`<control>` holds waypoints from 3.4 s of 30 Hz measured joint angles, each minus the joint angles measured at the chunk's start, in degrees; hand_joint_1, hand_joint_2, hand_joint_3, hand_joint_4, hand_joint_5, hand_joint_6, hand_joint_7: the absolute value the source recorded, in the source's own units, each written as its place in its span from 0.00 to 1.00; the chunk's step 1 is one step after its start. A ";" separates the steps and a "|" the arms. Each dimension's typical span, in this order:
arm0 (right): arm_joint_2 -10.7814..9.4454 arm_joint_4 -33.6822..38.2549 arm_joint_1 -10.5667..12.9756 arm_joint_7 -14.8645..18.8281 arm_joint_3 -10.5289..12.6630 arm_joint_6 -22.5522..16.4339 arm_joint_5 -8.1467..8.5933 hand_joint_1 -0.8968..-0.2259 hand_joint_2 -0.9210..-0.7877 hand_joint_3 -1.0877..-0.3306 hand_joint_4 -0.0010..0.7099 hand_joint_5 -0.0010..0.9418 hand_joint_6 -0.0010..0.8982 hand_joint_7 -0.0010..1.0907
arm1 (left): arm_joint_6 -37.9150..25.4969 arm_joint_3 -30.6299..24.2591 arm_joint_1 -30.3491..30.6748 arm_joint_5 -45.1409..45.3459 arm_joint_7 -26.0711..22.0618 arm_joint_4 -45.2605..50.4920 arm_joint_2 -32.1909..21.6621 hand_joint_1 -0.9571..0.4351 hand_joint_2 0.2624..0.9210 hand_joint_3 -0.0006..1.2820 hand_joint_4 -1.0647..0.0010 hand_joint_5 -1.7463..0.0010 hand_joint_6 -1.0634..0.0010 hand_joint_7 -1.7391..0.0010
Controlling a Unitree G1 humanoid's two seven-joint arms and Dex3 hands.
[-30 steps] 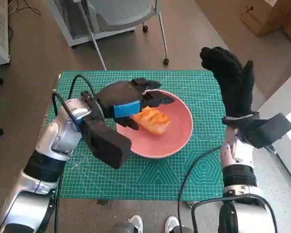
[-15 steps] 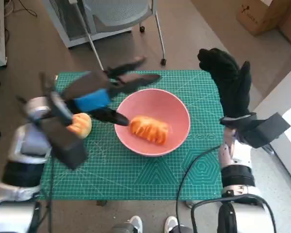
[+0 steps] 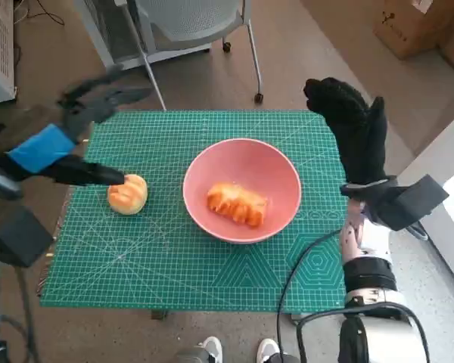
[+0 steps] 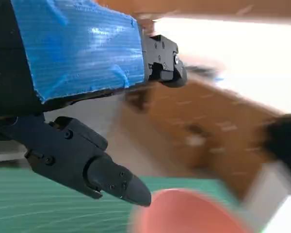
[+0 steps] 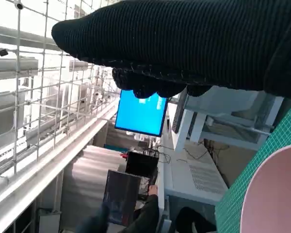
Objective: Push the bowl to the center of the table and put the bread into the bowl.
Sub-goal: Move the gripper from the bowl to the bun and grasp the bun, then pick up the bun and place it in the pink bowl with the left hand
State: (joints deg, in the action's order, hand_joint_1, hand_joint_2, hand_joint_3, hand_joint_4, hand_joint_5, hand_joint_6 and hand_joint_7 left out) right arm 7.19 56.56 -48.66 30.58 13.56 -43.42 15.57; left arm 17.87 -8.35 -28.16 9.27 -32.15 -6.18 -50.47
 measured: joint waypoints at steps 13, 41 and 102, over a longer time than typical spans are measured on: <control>0.02 1.01 -1.08 1.25 0.14 1.03 0.17 0.48 0.00 0.79 0.36 0.01 0.44 0.00 | -2.21 2.82 4.05 3.81 -0.38 -5.50 -1.32 0.48 0.69 0.00 0.92 1.00 0.79 0.90; 1.48 0.34 -1.86 2.61 0.09 1.86 0.23 0.47 0.00 0.79 0.36 0.00 0.45 0.00 | 0.14 20.51 -4.61 20.12 9.06 -28.76 6.25 0.46 0.73 0.00 0.84 0.99 0.73 0.98; 1.23 -0.78 -0.74 2.41 -0.03 -0.17 0.11 0.50 0.00 0.79 0.34 0.00 0.43 0.00 | -2.62 21.36 -9.47 25.13 20.20 -19.91 7.80 0.69 1.00 0.05 0.37 0.32 0.39 0.35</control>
State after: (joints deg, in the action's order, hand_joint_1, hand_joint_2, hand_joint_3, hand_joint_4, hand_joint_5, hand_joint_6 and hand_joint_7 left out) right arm 8.42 55.78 -49.40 32.99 13.52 -43.59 15.68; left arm 15.26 13.02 -37.63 34.39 -11.96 -26.09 -42.67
